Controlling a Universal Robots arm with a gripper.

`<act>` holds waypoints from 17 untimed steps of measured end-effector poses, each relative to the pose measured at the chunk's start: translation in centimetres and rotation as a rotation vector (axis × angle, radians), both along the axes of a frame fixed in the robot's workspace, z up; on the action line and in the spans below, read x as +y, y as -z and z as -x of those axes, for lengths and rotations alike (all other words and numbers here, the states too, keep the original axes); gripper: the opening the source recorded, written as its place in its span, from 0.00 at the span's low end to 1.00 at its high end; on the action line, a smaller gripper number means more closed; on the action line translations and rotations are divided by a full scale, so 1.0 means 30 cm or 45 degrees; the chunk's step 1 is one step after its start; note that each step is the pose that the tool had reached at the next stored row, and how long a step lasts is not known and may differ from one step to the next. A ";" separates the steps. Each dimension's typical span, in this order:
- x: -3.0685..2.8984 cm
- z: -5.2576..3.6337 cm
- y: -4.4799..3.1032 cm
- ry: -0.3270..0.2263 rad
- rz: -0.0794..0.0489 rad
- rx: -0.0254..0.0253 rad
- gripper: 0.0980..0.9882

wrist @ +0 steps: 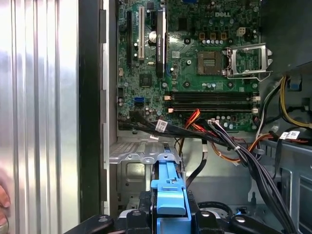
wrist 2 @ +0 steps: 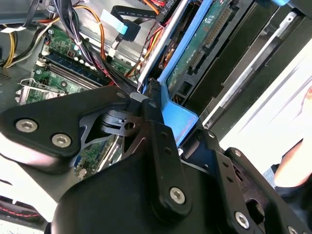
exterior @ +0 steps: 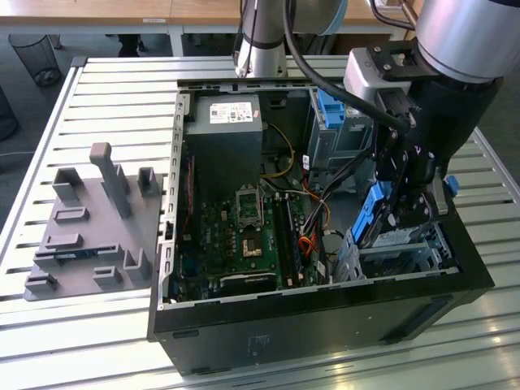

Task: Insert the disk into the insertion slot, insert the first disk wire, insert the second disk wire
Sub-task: 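Insert the disk into the insertion slot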

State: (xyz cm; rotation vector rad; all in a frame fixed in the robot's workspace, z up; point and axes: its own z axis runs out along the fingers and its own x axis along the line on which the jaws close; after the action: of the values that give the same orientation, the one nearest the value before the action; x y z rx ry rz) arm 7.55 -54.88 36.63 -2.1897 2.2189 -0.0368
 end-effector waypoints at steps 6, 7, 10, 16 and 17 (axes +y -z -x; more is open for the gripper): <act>0.000 0.000 0.029 0.000 0.000 0.0000 0.30; 0.000 0.000 0.034 0.000 0.000 0.0000 0.30; 0.000 0.000 0.048 0.000 0.000 0.0000 0.30; 0.000 0.000 0.070 0.000 0.000 0.0001 0.30; 0.000 0.000 0.072 0.000 0.000 0.0001 0.30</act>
State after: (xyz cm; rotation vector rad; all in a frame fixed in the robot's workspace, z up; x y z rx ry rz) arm 7.55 -54.88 34.46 -2.1898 2.2189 -0.0367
